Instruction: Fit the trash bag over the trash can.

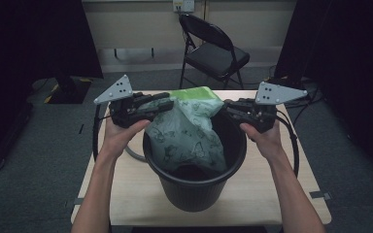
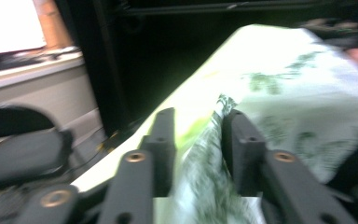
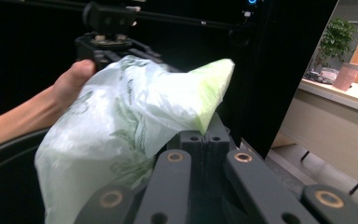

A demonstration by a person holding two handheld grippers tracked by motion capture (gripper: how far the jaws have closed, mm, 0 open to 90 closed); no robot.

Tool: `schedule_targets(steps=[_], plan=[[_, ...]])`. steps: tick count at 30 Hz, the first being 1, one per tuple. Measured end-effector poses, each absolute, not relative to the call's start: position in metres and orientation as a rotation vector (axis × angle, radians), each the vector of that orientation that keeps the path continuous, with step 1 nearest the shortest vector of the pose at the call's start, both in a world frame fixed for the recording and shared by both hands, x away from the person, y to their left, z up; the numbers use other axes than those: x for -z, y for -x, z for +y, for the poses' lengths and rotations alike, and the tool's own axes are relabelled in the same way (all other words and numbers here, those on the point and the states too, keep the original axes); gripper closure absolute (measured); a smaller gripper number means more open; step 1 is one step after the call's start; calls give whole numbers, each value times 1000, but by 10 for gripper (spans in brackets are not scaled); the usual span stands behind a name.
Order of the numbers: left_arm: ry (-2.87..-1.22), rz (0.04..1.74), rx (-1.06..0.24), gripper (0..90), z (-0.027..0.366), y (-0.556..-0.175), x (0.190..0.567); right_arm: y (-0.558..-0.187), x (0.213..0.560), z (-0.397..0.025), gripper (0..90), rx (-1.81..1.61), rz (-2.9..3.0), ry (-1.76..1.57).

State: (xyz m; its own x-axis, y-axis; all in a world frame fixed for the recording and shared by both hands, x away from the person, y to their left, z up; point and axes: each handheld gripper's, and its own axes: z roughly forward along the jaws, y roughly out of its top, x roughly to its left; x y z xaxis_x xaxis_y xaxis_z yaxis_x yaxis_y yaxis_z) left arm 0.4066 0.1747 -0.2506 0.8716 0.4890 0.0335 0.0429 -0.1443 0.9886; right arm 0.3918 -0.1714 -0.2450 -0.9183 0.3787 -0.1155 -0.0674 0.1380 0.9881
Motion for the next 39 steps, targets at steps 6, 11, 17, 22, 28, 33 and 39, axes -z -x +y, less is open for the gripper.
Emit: schedule_targets(steps=[6,11,17,22,28,33,39], plan=[[-1622,372,-373,630,179,-398,244,-391,252,-183,899,-1790,2071,-381],[-1600,294,-355,629,164,-386,227,-406,252,-182,899,-1752,2049,-477],[-1616,261,-311,467,144,-385,215,-420,245,-169,900,-1727,2052,-504],[-1637,273,-292,390,130,-392,217,-413,236,-152,899,-1748,2082,-412],[-1718,276,-311,617,121,-395,222,-402,229,-155,897,-1799,2073,-356],[-1723,228,-314,897,123,-395,226,-391,230,-160,812,-1829,2067,-311],[-1663,152,-275,900,134,-389,229,-392,240,-177,646,-1863,2037,-353]])
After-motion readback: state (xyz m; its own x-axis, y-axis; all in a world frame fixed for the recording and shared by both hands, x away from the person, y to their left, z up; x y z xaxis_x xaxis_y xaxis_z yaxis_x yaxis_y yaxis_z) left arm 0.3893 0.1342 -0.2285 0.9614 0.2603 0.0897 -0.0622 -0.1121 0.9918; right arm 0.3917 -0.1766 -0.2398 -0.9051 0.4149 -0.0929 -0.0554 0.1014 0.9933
